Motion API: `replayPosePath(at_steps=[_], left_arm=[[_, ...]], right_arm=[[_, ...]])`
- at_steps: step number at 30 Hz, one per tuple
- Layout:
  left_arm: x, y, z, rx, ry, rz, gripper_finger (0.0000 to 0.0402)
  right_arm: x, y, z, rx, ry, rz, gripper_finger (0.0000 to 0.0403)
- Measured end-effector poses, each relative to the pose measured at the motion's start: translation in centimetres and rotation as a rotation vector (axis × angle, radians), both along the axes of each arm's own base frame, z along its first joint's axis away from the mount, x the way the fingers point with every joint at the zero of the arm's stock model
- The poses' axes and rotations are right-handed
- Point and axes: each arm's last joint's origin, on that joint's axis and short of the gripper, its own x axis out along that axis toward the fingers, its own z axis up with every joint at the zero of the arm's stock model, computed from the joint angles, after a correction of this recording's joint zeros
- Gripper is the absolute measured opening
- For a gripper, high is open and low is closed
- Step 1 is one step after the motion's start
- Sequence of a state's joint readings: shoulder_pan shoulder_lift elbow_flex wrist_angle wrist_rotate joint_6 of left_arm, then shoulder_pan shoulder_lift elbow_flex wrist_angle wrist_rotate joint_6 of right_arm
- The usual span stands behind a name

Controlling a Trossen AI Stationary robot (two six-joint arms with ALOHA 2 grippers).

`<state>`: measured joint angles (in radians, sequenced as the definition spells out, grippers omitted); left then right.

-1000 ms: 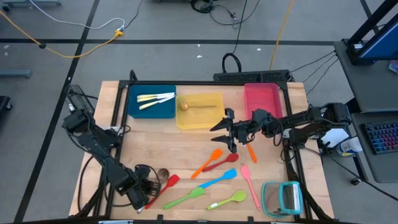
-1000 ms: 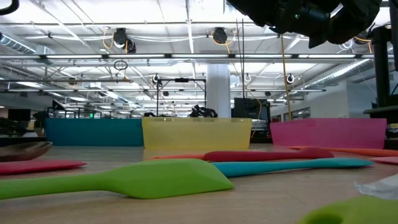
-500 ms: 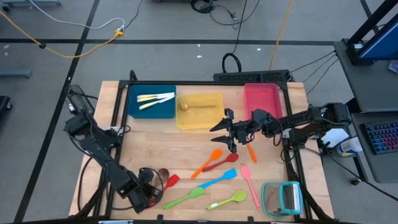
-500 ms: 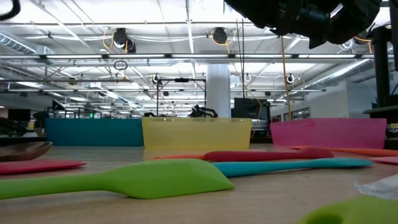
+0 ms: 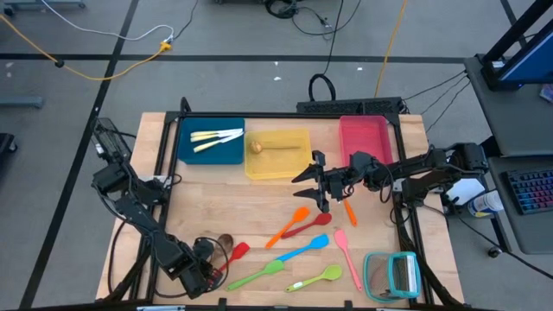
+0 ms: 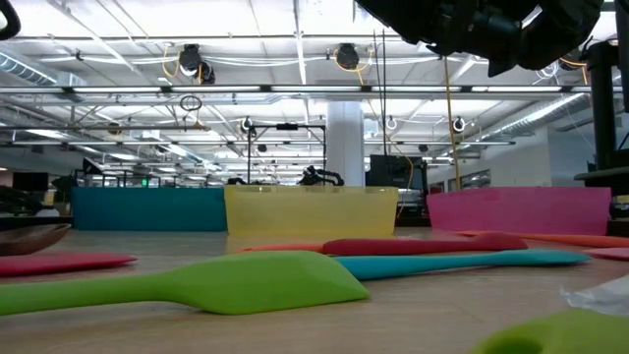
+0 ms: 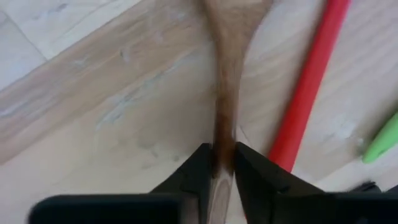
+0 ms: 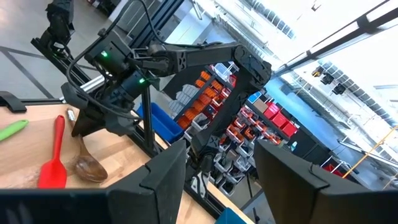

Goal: Pick & Place Kitchen Items
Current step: Put the brown spoon into the yellow bin

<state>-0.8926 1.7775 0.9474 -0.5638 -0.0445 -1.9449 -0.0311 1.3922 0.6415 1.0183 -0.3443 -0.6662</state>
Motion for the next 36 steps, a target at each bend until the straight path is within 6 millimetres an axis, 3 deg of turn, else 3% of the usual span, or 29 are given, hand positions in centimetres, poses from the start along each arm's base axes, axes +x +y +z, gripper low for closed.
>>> replayPosePath(at_steps=[2,8,17,22,25,30,36], left_arm=[[0.0,0.2,0.0,0.006,0.007,0.009,0.0038],[0.1,0.8,0.0,0.035,0.039,0.119,0.0039],[1.1,2.3,0.3,0.092,0.030,0.011,0.0040],[1.5,4.9,1.8,0.275,-0.065,-0.034,0.0040],[1.7,6.5,3.8,0.359,-0.137,-0.086,0.0039],[2.2,9.8,5.8,0.492,-0.112,-0.216,0.0040],[4.0,14.0,7.2,0.681,-0.103,-0.401,0.0039]], right_arm=[[0.0,0.0,0.0,0.000,0.001,0.000,0.0183],[0.0,0.0,0.0,0.067,0.022,0.012,0.0183],[0.0,-0.1,0.2,0.212,0.051,0.033,0.0183],[0.1,-0.4,0.2,0.358,0.067,-0.071,0.0183],[0.2,-0.8,0.0,0.451,0.084,-0.172,0.0183],[0.2,-1.2,-0.7,0.533,0.130,-0.316,0.0183],[0.3,-1.2,-1.5,0.670,0.219,-0.318,0.0183]])
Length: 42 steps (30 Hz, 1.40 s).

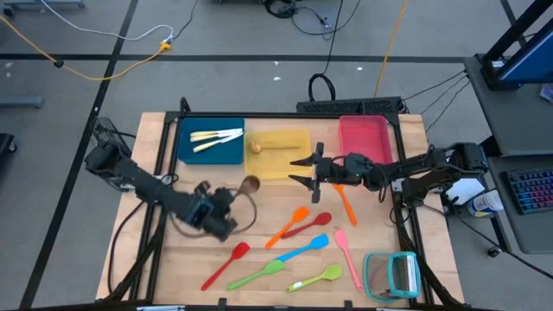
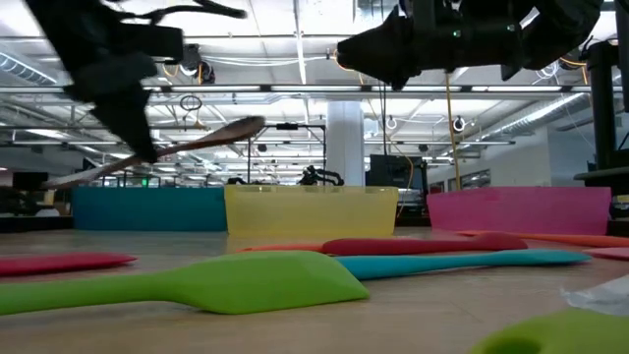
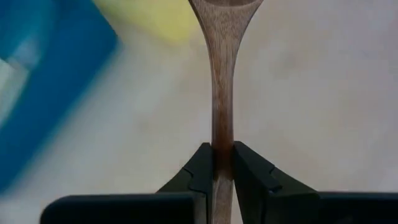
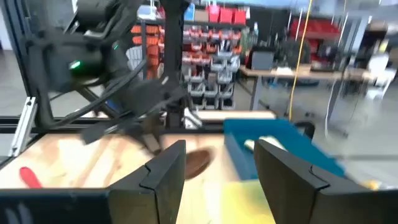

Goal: Pick & Place Kitchen Items
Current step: Put the brown spoon into the yellow bin

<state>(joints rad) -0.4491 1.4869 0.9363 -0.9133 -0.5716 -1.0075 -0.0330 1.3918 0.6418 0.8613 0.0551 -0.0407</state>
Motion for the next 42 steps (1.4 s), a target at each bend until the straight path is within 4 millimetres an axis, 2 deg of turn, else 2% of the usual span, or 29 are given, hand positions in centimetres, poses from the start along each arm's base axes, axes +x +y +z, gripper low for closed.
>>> replayPosePath(at_steps=[7,13,17,22,27,33,37,42], left_arm=[[3.8,5.9,0.9,0.211,0.027,-0.210,0.0039],[7.4,10.6,3.1,0.303,-0.206,-0.350,0.0039],[8.4,13.0,4.3,0.358,-0.314,-0.456,0.0039],[8.8,15.5,5.0,0.363,-0.413,-0.452,0.0039],[8.8,17.7,3.5,0.299,-0.374,-0.435,0.0039],[9.4,19.9,-0.5,0.232,-0.238,-0.405,0.0039],[9.5,20.5,-3.0,0.200,-0.128,-0.434,0.0053],[9.6,20.8,-4.8,0.141,-0.085,-0.481,0.0059]], right_arm=[[0.0,0.0,-1.0,0.142,0.095,-0.016,0.0183],[-0.6,-0.5,-3.3,0.240,0.305,-0.220,0.0183],[-1.1,-0.7,-4.3,0.239,0.402,-0.313,0.0183],[-1.3,-0.8,-4.8,0.240,0.451,-0.346,0.0183],[-1.8,-0.7,-5.6,0.259,0.537,-0.363,0.0183],[-2.1,-0.5,-6.1,0.247,0.622,-0.297,0.0183],[-2.0,-0.2,-6.2,0.273,0.633,-0.218,0.0183],[-2.0,0.3,-6.1,0.263,0.633,-0.189,0.0183]])
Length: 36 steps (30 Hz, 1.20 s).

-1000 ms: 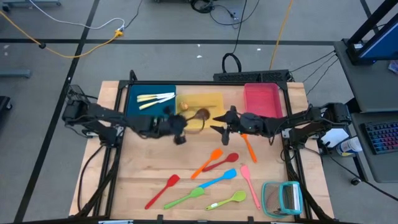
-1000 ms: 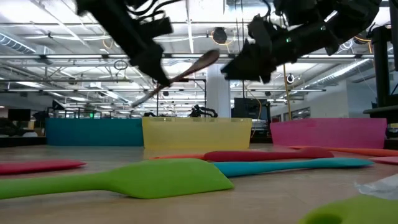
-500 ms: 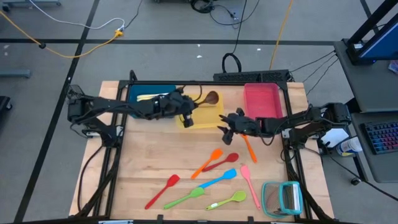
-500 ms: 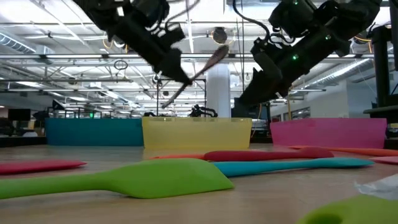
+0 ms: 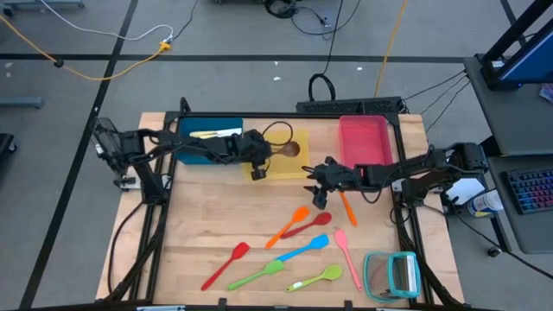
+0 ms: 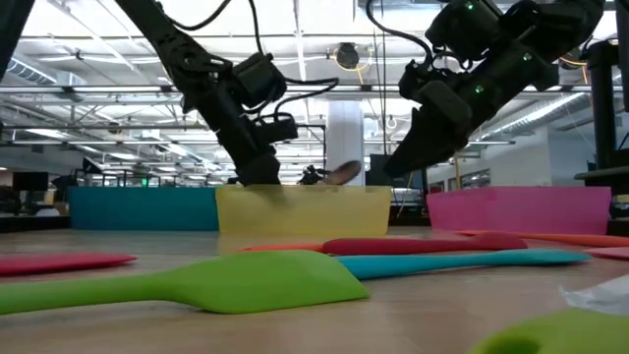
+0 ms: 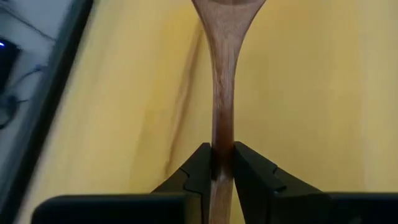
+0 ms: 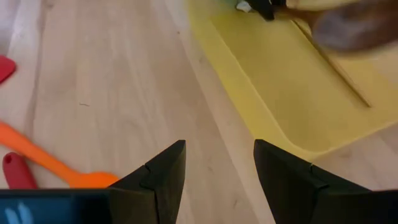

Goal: Pick & Place Kitchen Items
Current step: Put the brown spoon into the yellow bin, then put the red spoon into the yellow bin

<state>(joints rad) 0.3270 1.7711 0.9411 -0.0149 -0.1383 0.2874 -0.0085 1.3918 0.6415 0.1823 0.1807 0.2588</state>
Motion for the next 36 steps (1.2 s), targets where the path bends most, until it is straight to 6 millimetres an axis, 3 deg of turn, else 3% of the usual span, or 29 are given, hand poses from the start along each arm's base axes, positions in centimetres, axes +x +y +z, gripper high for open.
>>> replayPosePath(at_steps=[5,16,27,31,36], left_arm=[[0.2,0.2,-1.2,0.006,0.032,-0.031,0.0062],[0.5,0.6,-1.6,0.028,0.009,-0.018,0.0068],[0.8,0.5,-1.5,-0.001,-0.045,0.035,0.0147],[1.4,0.1,-0.1,0.000,-0.155,0.044,0.0158],[1.2,-0.9,3.6,0.031,-0.287,0.021,0.0152]], right_arm=[[0.1,0.3,0.2,-0.013,-0.021,0.023,0.0183],[0.3,0.4,0.4,-0.023,-0.040,0.031,0.0183],[1.2,0.4,2.1,-0.208,-0.206,0.134,0.0183],[1.4,0.4,2.5,-0.326,-0.229,0.192,0.0183],[1.4,0.4,2.6,-0.372,-0.232,0.215,0.0183]])
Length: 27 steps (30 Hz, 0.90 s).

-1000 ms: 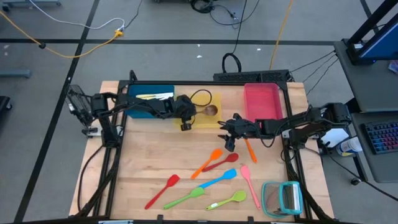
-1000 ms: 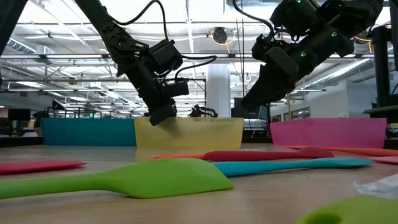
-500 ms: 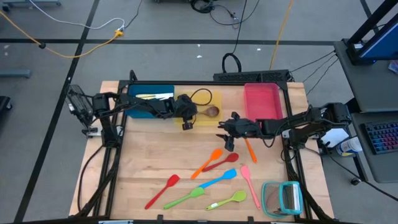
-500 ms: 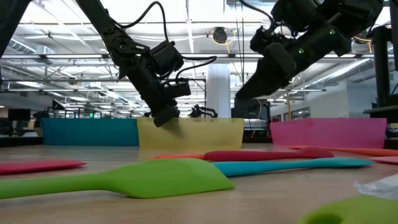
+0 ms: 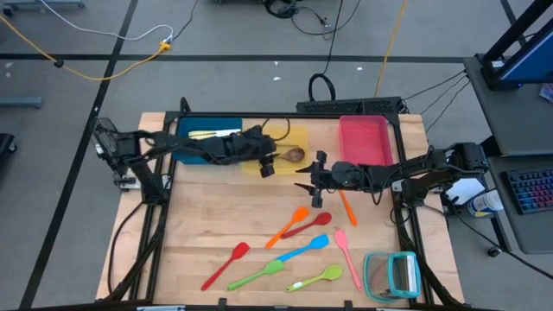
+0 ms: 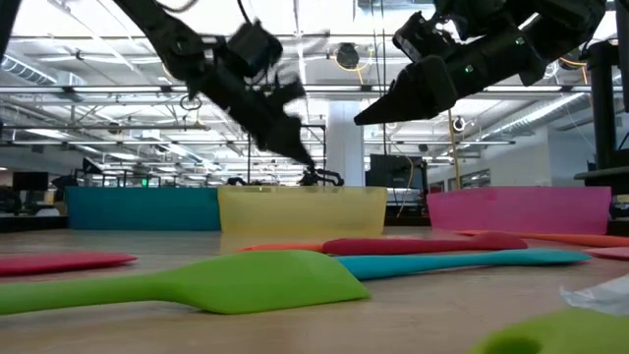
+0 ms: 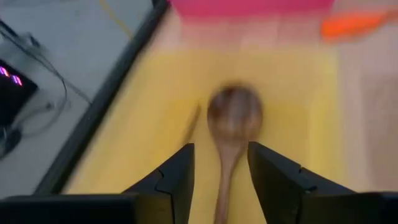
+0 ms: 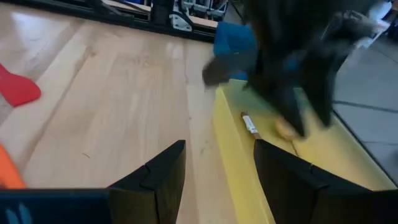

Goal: Pick & Place Kitchen Items
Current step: Put the red spoon into the yellow bin

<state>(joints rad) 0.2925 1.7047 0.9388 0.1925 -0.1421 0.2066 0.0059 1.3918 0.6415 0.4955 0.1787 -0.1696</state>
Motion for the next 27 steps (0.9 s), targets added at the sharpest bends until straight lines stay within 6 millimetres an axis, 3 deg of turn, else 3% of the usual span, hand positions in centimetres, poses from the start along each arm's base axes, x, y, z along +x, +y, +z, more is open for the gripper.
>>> replayPosePath(at_steps=[5,9,13,16,20,27], left_arm=[[-0.9,-1.7,4.3,0.012,-0.134,-0.028,0.0144],[-1.7,-3.1,6.4,0.018,-0.179,-0.069,0.0138],[-1.8,-4.2,6.8,0.014,-0.180,-0.100,0.0136],[-1.7,-4.9,6.8,0.021,-0.173,-0.128,0.0136],[-1.8,-5.7,6.4,0.025,-0.117,-0.161,0.0136],[-1.8,-6.3,6.2,0.018,-0.098,-0.178,0.0136]], right_arm=[[-0.1,0.1,-0.4,0.089,0.025,-0.027,0.0183],[-0.3,1.0,-0.9,0.221,0.077,0.032,0.0183],[-0.6,2.7,-1.2,0.334,0.126,0.182,0.0183],[-0.7,4.1,-1.1,0.287,0.124,0.281,0.0183],[-0.6,4.8,-0.6,0.169,0.075,0.305,0.0183],[-0.8,6.2,-1.3,0.247,0.128,0.323,0.0183]])
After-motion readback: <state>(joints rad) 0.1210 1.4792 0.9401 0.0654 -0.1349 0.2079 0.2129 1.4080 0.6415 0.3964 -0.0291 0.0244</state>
